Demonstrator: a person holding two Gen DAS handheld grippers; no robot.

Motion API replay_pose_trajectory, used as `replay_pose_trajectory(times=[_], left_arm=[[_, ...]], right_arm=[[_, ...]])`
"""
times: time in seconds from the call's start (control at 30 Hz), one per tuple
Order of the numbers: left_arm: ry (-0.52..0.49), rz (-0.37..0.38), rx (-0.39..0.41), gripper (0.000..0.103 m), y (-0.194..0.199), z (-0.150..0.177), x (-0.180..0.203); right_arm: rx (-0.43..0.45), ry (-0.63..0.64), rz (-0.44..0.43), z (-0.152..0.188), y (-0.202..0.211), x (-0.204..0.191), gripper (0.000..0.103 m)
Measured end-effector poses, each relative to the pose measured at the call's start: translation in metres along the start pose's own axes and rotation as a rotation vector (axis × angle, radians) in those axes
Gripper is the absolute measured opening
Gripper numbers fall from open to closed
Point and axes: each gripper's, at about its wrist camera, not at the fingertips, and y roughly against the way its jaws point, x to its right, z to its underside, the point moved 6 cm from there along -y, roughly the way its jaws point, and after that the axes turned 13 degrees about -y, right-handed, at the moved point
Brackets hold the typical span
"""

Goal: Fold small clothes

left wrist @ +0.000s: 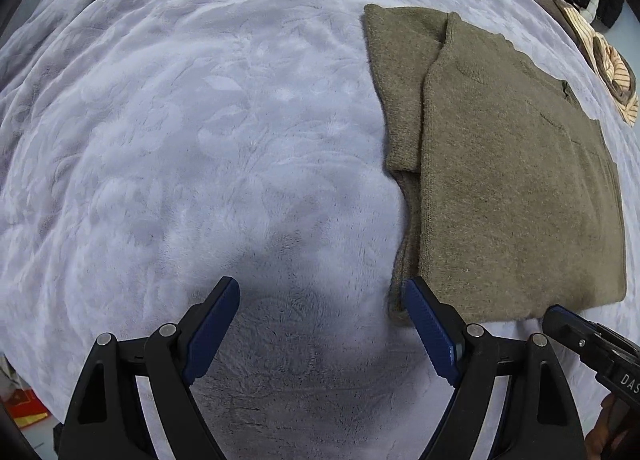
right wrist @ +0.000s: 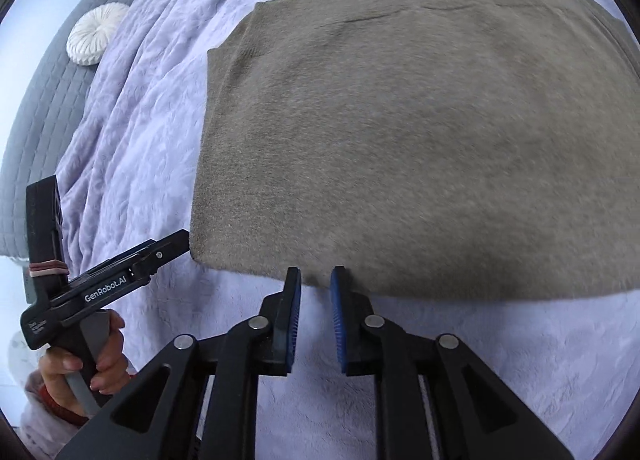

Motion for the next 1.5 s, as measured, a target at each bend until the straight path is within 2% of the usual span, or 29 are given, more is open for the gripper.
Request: replay_pose_trajectory(times=[0.07,0.13,0.2,0.3,0.57,0.7,0.77,0.83,0.97,1.0,1.13,1.3,1.5], left_arm=[[0.006,-0.004,0.005,0.088,-0.001,-0.003,0.003],[0.014,-0.007,0.023,0.101,0.001,-0.007,0.006],[0.023,0.004,0.045,0.102,0.005,-0.010,0.009],[0.025,0.010,0.036,0.102,0.006,-0.009,0.011],[0.008,0.016,-0.003,0.102,-0.007,-0.011,0.017],[0.001,0.032,-0.017,0.102,-0.012,-0.012,0.027],[-0.005,0.037,-0.020,0.102,-0.012,-0.012,0.031],[-0.009,0.038,-0.024,0.102,-0.012,-0.016,0.033],[-0.007,0.033,-0.035,0.102,-0.013,-0.017,0.036],[-0.007,0.035,-0.038,0.102,-0.013,-0.016,0.038],[0.000,0.057,-0.067,0.102,-0.019,-0.012,0.036],[0.005,0.073,-0.067,0.102,-0.022,-0.012,0.038],[0.055,0.118,-0.043,0.102,-0.023,-0.015,0.025]], right_arm=[[-0.002,-0.018,-0.007,0.002,0.004,0.006,0.034],[0.000,-0.033,-0.013,0.003,0.005,0.010,0.040],[0.000,-0.046,-0.015,0.004,0.007,0.015,0.041],[0.001,-0.077,-0.029,0.004,0.009,0.022,0.052],[-0.006,-0.138,-0.072,0.004,0.012,0.035,0.052],[-0.017,-0.192,-0.137,0.003,0.011,0.038,0.055],[-0.029,-0.226,-0.192,0.002,0.010,0.040,0.063],[-0.039,-0.249,-0.240,0.001,0.010,0.040,0.077],[-0.054,-0.248,-0.308,0.003,0.009,0.032,0.082],[-0.058,-0.242,-0.324,0.003,0.009,0.030,0.088],[-0.034,-0.219,-0.350,0.005,0.009,0.020,0.089],[0.007,-0.217,-0.291,0.002,0.008,0.022,0.089],[-0.039,-0.259,-0.293,0.001,0.001,0.026,0.089]])
